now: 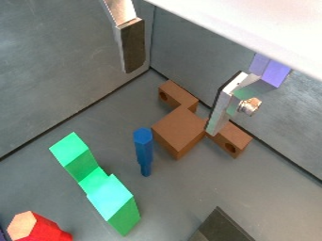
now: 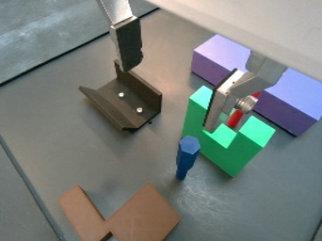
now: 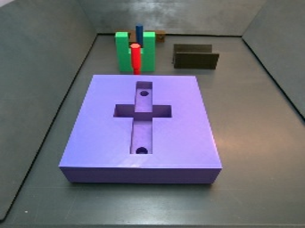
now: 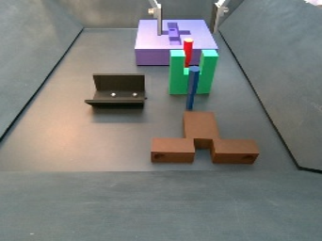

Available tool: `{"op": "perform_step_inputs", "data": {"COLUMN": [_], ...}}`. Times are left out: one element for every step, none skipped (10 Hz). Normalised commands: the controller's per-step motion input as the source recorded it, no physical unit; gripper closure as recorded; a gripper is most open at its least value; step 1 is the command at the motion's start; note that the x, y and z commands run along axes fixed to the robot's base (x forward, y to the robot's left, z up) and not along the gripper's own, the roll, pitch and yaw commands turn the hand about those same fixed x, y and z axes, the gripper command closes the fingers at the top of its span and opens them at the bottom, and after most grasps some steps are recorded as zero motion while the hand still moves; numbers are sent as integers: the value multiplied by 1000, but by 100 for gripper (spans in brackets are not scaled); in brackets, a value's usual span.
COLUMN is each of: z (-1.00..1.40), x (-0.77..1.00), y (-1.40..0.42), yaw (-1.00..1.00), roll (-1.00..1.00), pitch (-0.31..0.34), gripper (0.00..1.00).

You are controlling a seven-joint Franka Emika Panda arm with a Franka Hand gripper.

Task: Pick up the green object. Move up. Move to above the board. Insert the green object.
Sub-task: Pick up the green object.

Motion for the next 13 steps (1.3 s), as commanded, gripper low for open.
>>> {"op": "perform_step_inputs", "data": {"z": [-23,0,-60,-251,-206,-286,-323,-423,-483,-514,-449,-449,-440], "x": [0,0,0,77,180,177,97,66,0,0,6,34,40], "y": [0,-100,-249,-517,-731,-734,-603,-351,-183,-177,-254,-217,-146], "yaw": [0,3,34,0,43,71,71,29,0,0,0,0,-66], "roll": [0,0,-16,-26,-20,-27,-57,-91,-73,-49,-47,-57,-36], "pitch": [0,0,-43,-60,-4,0,-4,-7,-11,0,0,0,-7], "gripper": [0,0,0,0,0,0,0,0,0,0,0,0,0]}}
